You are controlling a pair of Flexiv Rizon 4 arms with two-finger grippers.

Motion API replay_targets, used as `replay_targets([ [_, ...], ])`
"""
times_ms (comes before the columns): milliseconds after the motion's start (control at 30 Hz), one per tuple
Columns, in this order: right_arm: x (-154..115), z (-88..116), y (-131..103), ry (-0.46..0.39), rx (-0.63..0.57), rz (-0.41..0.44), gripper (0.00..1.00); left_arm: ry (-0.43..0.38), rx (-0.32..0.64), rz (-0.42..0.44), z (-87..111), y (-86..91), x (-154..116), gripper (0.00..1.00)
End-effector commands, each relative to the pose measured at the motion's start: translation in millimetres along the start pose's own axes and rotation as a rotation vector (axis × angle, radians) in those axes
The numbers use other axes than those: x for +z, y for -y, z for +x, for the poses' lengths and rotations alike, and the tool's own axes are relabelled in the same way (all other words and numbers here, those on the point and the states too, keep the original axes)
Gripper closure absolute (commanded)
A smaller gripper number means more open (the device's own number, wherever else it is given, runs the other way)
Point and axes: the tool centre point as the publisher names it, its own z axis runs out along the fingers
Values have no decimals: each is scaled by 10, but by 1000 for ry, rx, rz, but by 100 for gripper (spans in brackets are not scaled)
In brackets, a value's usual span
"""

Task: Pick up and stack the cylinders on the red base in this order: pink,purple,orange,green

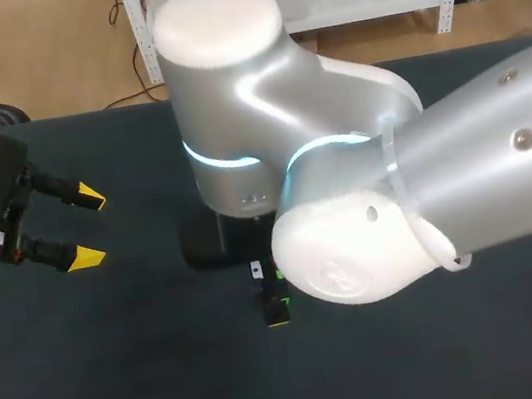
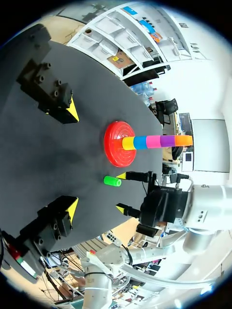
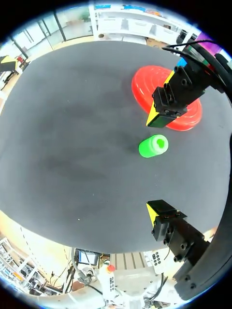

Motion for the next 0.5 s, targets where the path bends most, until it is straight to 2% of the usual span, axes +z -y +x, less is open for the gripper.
replay_targets([
  [33,81,32,-10,8,-5,0,0,2,3,0,12,-4,0,0],
  [500,227,81,42,9,-18,24,0,2,3,0,12,-4,0,0],
])
